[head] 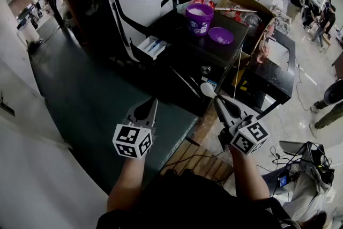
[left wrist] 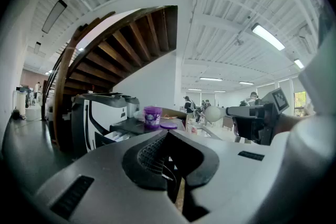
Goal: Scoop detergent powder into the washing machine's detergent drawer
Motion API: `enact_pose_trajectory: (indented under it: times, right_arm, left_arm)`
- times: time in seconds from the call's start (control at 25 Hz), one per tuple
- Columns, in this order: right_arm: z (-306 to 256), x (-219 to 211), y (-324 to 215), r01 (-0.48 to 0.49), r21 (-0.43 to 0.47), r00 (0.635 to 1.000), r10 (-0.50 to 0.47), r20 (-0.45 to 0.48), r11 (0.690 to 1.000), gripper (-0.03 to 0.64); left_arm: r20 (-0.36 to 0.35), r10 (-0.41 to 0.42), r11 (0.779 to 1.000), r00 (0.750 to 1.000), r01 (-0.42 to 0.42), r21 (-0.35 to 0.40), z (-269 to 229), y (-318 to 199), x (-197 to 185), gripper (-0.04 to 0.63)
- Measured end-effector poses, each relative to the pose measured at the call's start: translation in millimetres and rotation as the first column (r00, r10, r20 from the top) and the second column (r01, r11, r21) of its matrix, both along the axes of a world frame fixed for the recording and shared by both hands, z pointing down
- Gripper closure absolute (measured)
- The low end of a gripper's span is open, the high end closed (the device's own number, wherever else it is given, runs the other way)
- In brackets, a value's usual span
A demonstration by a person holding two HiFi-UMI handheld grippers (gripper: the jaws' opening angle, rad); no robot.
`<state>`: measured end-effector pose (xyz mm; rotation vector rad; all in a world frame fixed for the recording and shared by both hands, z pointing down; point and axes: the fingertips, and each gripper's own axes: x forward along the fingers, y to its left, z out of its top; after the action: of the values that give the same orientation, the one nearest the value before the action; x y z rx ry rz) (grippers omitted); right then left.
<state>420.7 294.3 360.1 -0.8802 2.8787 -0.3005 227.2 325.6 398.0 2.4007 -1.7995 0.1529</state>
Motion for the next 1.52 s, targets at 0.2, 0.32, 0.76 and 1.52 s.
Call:
enact_pose_trajectory:
  times: [0.2,0.32,0.76,1.52]
  right_arm:
    - [5.9,3.8,-7.1,0.011,-0.013,1.000,-0.011,0.008,1.000,0.597]
    - [9.4,3.4,-8.2,0.024,-0.015,1.000,-0.024,0.010,1.000,0.597]
    - [18.8,9.9,-13.2,0.108,-0.054,0.992,-0.104,0.072,0.993,0.595]
    - [31.4,0.3,-21.4,0.205,-0.071,0.976,-0.199,0.086,0.976,0.595]
  left_arm:
    - [0.007,-0.007,1.000,1.000,0.007,-0.009,4.4,-4.7,3.9,0.592]
    - [0.008,-0.014,1.000,1.000,0.015,-0.013,5.6,-5.6,5.6,0.592]
    - [0.014,-0.057,0.998,0.998,0.058,-0.029,13.2,-4.6,16.4,0.592]
    - [0.007,-0.149,0.989,0.989,0.149,-0.024,21.1,12.9,13.9,0.592]
